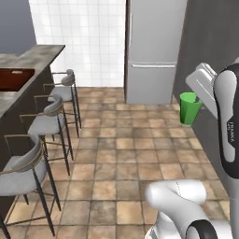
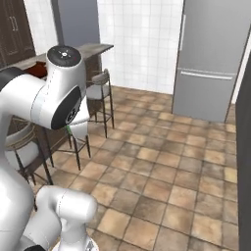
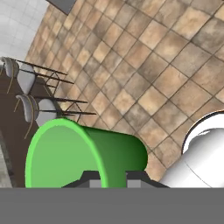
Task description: There is a tray on the dining counter. Grab the cup, mug, and pitcher and place them on the tray. The pitcher may be placed next to the tray if it cannot fit the tray.
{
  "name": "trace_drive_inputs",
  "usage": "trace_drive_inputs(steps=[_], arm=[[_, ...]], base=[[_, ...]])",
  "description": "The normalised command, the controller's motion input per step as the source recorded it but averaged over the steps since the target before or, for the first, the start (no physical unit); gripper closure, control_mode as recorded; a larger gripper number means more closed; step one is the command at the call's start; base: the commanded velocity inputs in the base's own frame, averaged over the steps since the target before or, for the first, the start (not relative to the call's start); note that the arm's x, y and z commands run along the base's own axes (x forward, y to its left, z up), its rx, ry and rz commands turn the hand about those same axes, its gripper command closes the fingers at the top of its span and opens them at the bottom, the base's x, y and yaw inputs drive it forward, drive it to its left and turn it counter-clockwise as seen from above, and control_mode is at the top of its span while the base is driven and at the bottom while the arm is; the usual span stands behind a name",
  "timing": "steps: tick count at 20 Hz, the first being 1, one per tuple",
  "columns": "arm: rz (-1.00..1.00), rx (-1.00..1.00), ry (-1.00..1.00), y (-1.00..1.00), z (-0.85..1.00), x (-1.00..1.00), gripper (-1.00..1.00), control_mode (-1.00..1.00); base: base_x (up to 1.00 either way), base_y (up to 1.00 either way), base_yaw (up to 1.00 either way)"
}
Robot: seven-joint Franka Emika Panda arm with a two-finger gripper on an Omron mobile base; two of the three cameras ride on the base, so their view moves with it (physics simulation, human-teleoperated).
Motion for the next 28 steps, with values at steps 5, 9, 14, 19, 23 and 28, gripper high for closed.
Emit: trace_drive_inputs(steps=[5,9,14,19,23,28], arm=[[0.0,0.0,0.0,0.0,0.0,0.0,1.0,1.0],[0.0,0.0,0.0,0.0,0.0,0.0,1.0,1.0],[0.0,0.0,0.0,0.0,0.0,0.0,1.0,1.0],[0.0,0.0,0.0,0.0,0.0,0.0,1.0,1.0],[0.0,0.0,0.0,0.0,0.0,0.0,1.0,1.0],[0.0,0.0,0.0,0.0,0.0,0.0,1.0,1.0]], base=[[1.0,-0.35,0.31],[1.0,-0.35,0.3],[1.0,-0.4,0.3],[1.0,-0.39,0.31],[1.0,-0.34,0.31],[0.97,-0.26,0.35]])
